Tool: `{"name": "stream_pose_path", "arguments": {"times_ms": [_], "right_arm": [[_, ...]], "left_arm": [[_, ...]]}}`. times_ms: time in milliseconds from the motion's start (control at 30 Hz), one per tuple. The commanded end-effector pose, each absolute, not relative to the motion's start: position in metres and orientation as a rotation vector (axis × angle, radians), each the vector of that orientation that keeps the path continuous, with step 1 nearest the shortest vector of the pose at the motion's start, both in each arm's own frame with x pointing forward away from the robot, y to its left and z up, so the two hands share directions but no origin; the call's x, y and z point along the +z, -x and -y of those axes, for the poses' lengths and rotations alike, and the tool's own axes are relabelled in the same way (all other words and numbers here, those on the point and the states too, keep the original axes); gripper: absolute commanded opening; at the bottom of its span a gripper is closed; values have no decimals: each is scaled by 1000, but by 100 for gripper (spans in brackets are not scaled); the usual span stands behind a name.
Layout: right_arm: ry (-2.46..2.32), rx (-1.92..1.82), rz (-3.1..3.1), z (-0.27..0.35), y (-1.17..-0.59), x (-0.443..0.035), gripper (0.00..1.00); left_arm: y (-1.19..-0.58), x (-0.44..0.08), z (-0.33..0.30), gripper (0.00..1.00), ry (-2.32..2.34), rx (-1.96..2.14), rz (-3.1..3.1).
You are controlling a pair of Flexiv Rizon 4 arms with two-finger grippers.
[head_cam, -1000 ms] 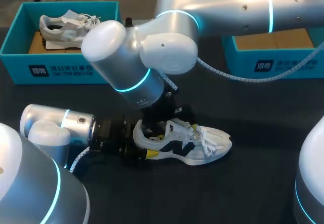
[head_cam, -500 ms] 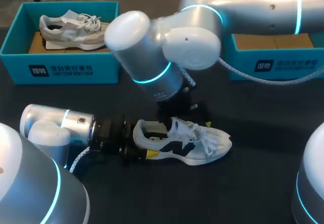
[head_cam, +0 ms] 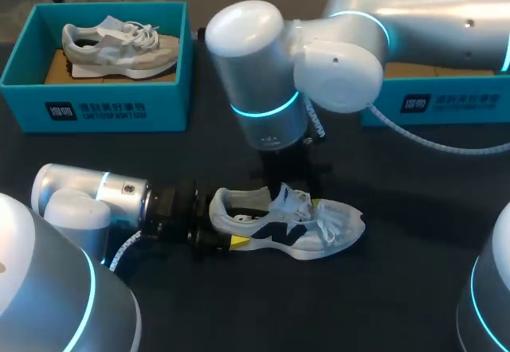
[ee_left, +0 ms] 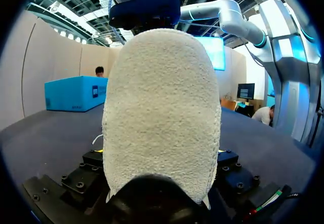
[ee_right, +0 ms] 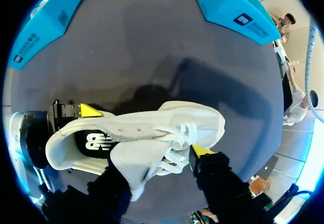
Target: Take the shoe out of the shoebox, open the shoe tongue, remove and reinsert the insole, then place the shoe into the shoebox
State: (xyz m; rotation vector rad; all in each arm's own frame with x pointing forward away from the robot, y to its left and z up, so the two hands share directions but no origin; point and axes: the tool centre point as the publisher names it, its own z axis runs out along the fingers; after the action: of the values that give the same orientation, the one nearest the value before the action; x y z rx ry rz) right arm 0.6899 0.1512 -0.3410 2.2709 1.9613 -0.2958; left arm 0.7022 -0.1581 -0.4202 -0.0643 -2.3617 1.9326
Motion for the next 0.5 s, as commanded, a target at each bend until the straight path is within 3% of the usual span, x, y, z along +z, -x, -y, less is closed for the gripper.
{"name": "stream_pose_path", "arguments": {"times_ms": [33,500], "right_arm": [[-2356,-243,-1942,-145,-686,-342,38],[-2349,-270,-1995,-159,-684,-327,40]], "left_arm": [[-703,-427,158,0,64,1932,2362],[-703,-427,158,0,64,1932,2362]]}}
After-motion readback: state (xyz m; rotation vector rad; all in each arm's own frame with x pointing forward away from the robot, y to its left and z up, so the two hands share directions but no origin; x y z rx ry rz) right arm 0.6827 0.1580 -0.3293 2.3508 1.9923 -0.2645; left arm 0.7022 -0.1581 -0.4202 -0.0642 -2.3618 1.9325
